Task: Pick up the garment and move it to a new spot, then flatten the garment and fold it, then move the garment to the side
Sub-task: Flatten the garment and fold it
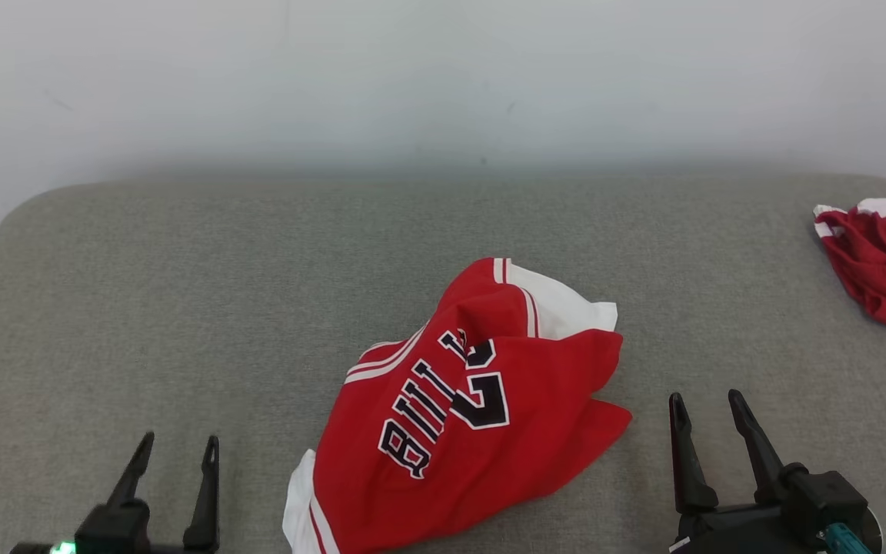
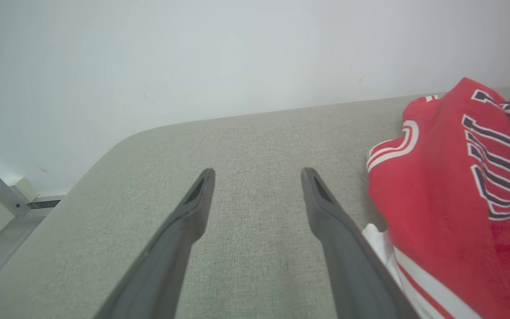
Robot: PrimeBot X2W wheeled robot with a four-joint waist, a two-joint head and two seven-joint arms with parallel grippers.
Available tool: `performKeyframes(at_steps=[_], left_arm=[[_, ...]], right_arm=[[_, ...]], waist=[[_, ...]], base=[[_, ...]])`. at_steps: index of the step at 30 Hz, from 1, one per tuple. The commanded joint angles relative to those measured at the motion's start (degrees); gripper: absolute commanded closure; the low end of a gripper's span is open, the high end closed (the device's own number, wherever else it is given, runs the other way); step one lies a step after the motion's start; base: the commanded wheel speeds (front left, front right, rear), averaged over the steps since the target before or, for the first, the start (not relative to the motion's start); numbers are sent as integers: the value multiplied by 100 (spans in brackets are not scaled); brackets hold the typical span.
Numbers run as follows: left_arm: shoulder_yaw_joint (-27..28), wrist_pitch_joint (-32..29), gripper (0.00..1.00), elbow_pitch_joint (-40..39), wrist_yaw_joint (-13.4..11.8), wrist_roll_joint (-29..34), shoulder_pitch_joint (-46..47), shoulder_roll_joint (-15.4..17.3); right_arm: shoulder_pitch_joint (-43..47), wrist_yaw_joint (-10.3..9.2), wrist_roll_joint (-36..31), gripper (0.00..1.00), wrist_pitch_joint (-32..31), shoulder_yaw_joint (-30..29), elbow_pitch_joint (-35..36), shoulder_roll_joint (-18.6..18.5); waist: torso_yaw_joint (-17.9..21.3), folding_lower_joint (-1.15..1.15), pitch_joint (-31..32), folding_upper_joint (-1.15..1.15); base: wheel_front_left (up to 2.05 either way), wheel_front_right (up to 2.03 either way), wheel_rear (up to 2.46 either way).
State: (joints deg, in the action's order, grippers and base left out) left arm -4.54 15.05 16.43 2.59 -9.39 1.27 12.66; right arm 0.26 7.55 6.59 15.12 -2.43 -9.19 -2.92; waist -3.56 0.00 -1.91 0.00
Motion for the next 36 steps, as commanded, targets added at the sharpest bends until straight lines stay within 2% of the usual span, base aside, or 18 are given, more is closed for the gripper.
performKeyframes(at_steps=[1,5,8,15,19,27,31,34,35,36], left_arm=[[-33,12,0,3,29,63,188,45],[-111,-94,0,126,114,61,772,98],[-234,-355,0,519,229,-19,1338,93],[-528,-655,0,1421,392,-173,2039,129],[-712,-700,0,1910,441,-273,2213,76],[-1072,-595,0,2325,490,-396,2349,-34],[-1211,-835,0,2661,494,-387,2406,-26],[-1261,-865,0,2887,482,-515,2478,-142],[-1319,-854,69,2950,485,-527,2506,-138],[-1319,-854,69,2950,485,-527,2506,-138]], right_arm=[[-64,-15,46,0,1,8,13,9],[-154,-15,72,0,1,18,12,11],[-239,-15,79,0,1,-16,27,11],[-383,-15,97,0,1,-52,53,12],[-413,-15,108,0,1,-56,46,13],[-425,-16,110,0,1,-95,35,12],[-450,-16,101,0,1,-67,21,13],[-471,-16,92,0,1,-54,19,10],[-475,-16,89,0,1,-51,19,10],[-475,-16,89,0,1,-51,19,10]], waist=[[171,0,-125,0],[450,0,-317,0],[735,0,-518,0],[1110,0,-741,0],[1211,0,-781,0],[1206,0,-765,0],[1185,0,-756,0],[1181,0,-757,0],[1185,0,-758,0],[1185,0,-758,0]], base=[[0,0,0],[0,0,0],[0,0,0],[0,0,0],[0,0,0],[0,0,0],[0,0,0],[0,0,0],[0,0,0],[0,0,0]])
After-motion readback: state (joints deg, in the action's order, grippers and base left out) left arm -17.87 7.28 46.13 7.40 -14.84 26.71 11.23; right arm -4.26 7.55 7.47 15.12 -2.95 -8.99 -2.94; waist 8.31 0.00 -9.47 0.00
